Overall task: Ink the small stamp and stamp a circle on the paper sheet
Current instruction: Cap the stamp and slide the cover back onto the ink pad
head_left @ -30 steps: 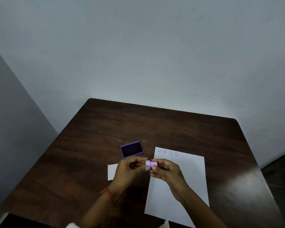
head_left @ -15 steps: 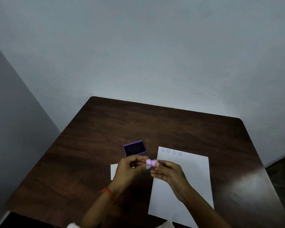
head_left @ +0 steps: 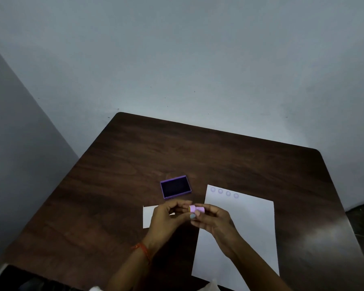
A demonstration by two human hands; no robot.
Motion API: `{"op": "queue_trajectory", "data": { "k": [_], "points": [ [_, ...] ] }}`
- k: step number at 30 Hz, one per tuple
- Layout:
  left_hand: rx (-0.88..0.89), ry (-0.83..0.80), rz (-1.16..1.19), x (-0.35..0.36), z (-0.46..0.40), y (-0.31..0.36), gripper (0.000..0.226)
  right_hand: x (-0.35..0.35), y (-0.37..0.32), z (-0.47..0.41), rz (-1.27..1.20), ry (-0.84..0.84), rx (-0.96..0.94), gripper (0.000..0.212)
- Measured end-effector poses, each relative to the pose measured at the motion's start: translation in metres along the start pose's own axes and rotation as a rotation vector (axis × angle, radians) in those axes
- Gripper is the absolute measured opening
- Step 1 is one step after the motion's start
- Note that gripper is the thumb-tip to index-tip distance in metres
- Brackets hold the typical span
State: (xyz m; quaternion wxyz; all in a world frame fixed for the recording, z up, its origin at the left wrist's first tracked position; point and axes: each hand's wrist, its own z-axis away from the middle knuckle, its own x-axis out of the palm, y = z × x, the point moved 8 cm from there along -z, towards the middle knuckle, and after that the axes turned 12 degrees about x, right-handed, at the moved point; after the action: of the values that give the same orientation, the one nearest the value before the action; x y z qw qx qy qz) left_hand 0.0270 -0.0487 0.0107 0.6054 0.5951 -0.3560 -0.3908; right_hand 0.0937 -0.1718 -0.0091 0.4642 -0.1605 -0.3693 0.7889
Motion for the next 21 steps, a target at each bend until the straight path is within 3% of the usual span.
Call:
{"op": "queue_trajectory", "data": {
  "k": [2, 6, 9, 15, 19, 21],
  "points": [
    [-0.008, 0.026, -0.037, -0.004, -0.001, -0.003, 0.033, 0.000, -0.005, -0.004, 0.029, 0.031, -0.013, 0.012],
    [-0.020, 0.055, -0.126, -0.019, -0.006, -0.005, 0.042, -0.008, -0.026, -0.017, 0.366, 0.260, -0.162, 0.005],
    [-0.053, 0.066, -0.166, -0.030, -0.009, -0.012, 0.041, -0.004, -0.036, -0.038, 0.632, 0.354, -0.267, 0.015],
    [-0.117, 0.061, -0.195, -0.035, -0.014, -0.026, 0.040, 0.007, -0.029, -0.073, 0.932, 0.404, -0.185, 0.025],
    [-0.112, 0.084, -0.212, -0.040, -0.015, -0.030, 0.041, 0.010, -0.029, -0.071, 0.969, 0.388, -0.170, 0.028],
    [-0.093, 0.134, -0.211, -0.046, -0.014, -0.026, 0.039, 0.013, -0.039, -0.058, 0.988, 0.415, -0.282, 0.031]
  ]
}}
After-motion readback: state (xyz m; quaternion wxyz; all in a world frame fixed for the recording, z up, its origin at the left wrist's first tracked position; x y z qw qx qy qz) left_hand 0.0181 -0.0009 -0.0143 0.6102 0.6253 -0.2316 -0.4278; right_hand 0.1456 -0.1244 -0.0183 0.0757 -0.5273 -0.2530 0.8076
